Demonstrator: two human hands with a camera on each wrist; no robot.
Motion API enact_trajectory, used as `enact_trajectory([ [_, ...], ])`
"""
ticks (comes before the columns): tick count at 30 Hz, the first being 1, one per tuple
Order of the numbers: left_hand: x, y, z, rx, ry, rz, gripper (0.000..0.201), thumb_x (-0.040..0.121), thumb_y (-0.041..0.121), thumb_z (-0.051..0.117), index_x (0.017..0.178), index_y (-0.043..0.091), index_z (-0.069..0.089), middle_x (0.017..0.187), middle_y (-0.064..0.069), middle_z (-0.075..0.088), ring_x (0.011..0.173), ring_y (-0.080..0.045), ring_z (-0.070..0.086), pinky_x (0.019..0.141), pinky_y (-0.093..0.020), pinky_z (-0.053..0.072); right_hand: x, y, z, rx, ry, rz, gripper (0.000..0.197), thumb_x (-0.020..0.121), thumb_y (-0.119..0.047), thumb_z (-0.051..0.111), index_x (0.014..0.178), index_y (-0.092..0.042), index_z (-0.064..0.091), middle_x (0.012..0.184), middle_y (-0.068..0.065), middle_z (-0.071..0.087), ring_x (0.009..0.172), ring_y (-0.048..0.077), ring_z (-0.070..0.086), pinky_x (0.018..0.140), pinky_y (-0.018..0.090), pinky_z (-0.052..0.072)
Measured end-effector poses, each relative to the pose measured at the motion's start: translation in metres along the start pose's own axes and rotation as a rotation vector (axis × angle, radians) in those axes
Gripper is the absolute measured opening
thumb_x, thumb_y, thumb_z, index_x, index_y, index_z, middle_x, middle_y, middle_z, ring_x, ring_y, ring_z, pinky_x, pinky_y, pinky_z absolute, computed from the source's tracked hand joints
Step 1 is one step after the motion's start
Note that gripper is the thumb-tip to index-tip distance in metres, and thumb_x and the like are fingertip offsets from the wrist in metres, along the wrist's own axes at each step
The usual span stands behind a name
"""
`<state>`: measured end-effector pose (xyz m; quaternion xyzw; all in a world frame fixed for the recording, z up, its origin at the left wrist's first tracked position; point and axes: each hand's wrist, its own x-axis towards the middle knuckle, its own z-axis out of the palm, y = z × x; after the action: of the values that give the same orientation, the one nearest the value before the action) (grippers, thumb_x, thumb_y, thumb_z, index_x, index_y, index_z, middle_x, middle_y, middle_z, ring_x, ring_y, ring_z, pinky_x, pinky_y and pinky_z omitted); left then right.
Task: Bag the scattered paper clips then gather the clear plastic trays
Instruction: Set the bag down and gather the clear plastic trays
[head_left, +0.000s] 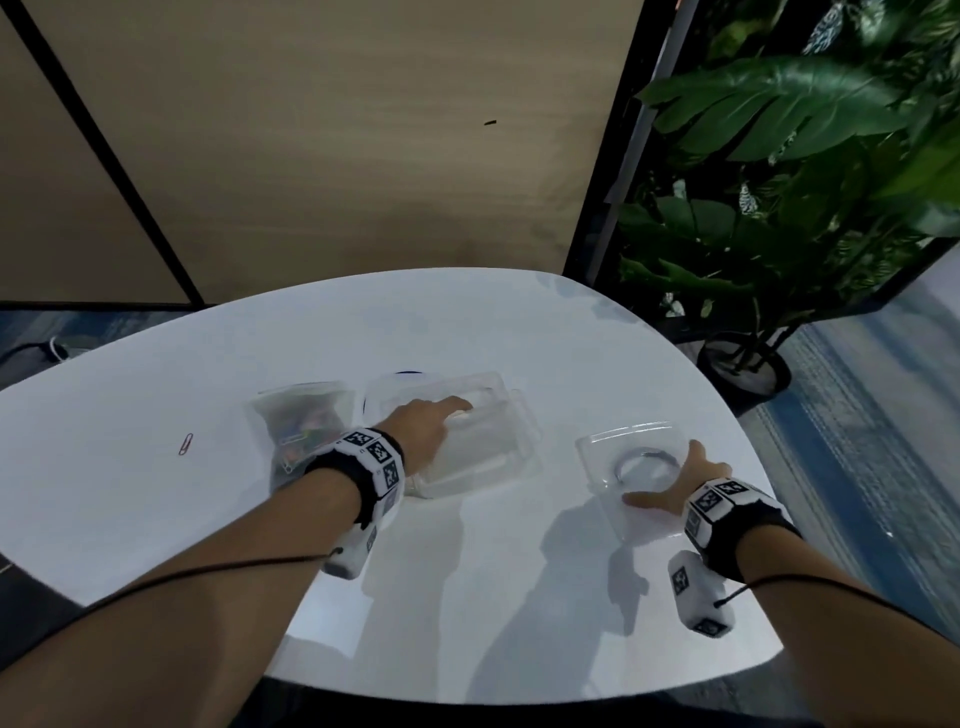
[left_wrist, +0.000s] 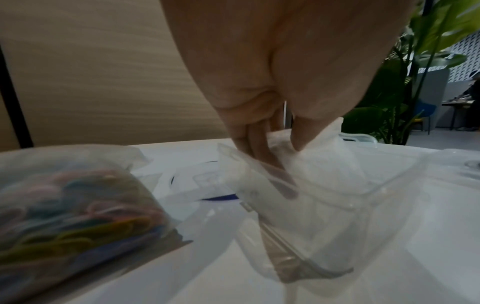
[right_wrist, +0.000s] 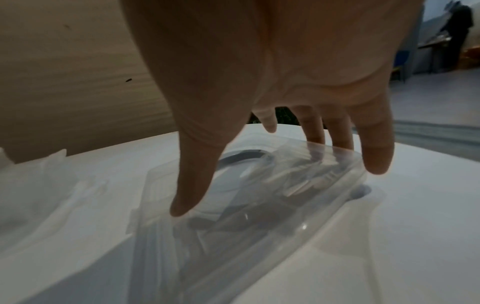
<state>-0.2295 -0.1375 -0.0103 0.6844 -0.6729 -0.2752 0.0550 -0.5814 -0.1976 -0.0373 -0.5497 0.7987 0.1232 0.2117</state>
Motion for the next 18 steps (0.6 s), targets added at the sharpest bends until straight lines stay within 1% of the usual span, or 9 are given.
enact_trajectory([
  [3,0.012,-0.007,0.008,0.109,0.056,0.036,0.059,0.096,0.008,0.048,0.148,0.032,0.037,0.129,-0.008,0.055,0.115,-0.029,0.055,0.099,-0.036,0.044,0.007,-0.001,-0.002,-0.038,0.011,0.006,0.13,0.035,-0.077,0.078,0.139,-0.019,0.025,0.132,0.015,0.048,0.119,0.037,0.053,0.097,0.046,0.045],
  [4,0.016,-0.008,0.012,0.215,0.038,0.044,0.061,0.094,0.01,0.053,0.148,0.032,0.038,0.133,-0.007,0.05,0.12,-0.029,0.051,0.103,-0.037,0.041,0.009,-0.002,-0.006,-0.001,0.027,-0.013,0.119,0.041,-0.076,0.078,0.135,-0.017,0.033,0.13,0.014,0.053,0.117,0.036,0.056,0.095,0.044,0.047],
  [5,0.018,-0.009,0.015,0.334,0.009,0.046,0.063,0.092,0.012,0.057,0.148,0.032,0.038,0.135,-0.007,0.046,0.122,-0.028,0.047,0.106,-0.037,0.038,0.011,-0.006,-0.013,0.077,0.049,-0.049,0.105,0.054,-0.068,0.079,0.134,-0.013,0.04,0.131,0.015,0.056,0.118,0.036,0.056,0.096,0.042,0.046],
  [7,0.02,-0.008,0.018,0.446,-0.008,0.041,0.066,0.089,0.015,0.059,0.15,0.031,0.037,0.137,-0.008,0.041,0.125,-0.028,0.043,0.107,-0.036,0.033,0.012,-0.019,-0.037,0.233,0.129,-0.128,0.066,0.08,-0.042,0.074,0.131,-0.009,0.051,0.132,0.017,0.059,0.12,0.035,0.055,0.097,0.037,0.043],
  [9,0.02,-0.007,0.011,0.386,0.051,0.042,0.067,0.089,0.011,0.056,0.151,0.027,0.035,0.138,-0.008,0.041,0.127,-0.028,0.042,0.109,-0.036,0.032,0.009,-0.037,-0.065,0.356,0.241,-0.216,0.037,0.09,-0.029,0.061,0.124,-0.013,0.06,0.125,0.016,0.063,0.116,0.036,0.057,0.095,0.037,0.045],
  [12,0.018,-0.007,-0.014,0.187,0.174,0.013,0.063,0.09,0.001,0.049,0.149,0.022,0.04,0.136,-0.008,0.045,0.126,-0.029,0.044,0.108,-0.036,0.035,0.001,-0.062,-0.09,0.682,0.422,-0.297,0.034,0.086,-0.034,0.052,0.112,-0.017,0.066,0.1,0.015,0.072,0.094,0.034,0.067,0.083,0.041,0.053],
  [13,0.016,-0.009,-0.023,0.109,0.202,-0.012,0.062,0.09,-0.002,0.047,0.148,0.021,0.042,0.136,-0.01,0.046,0.126,-0.03,0.045,0.107,-0.036,0.037,-0.004,-0.072,-0.092,0.846,0.413,-0.338,0.034,0.086,-0.035,0.053,0.111,-0.015,0.066,0.092,0.009,0.074,0.081,0.026,0.069,0.072,0.037,0.054],
  [15,0.009,-0.015,-0.041,-0.046,0.24,-0.078,0.057,0.093,-0.003,0.044,0.145,0.018,0.046,0.135,-0.014,0.049,0.125,-0.032,0.049,0.106,-0.035,0.04,-0.019,-0.099,-0.087,1.12,0.22,-0.417,0.027,0.093,-0.024,0.056,0.115,-0.01,0.064,0.083,0.001,0.073,0.055,0.008,0.061,0.052,0.022,0.044],
  [18,-0.006,-0.027,-0.051,-0.166,0.268,-0.175,0.045,0.099,0.005,0.043,0.142,0.013,0.052,0.136,-0.016,0.057,0.124,-0.033,0.054,0.105,-0.036,0.043,-0.046,-0.137,-0.054,1.156,-0.075,-0.447,0.024,0.096,-0.014,0.056,0.119,-0.006,0.059,0.08,0.006,0.07,0.041,0.003,0.049,0.043,0.016,0.034],
])
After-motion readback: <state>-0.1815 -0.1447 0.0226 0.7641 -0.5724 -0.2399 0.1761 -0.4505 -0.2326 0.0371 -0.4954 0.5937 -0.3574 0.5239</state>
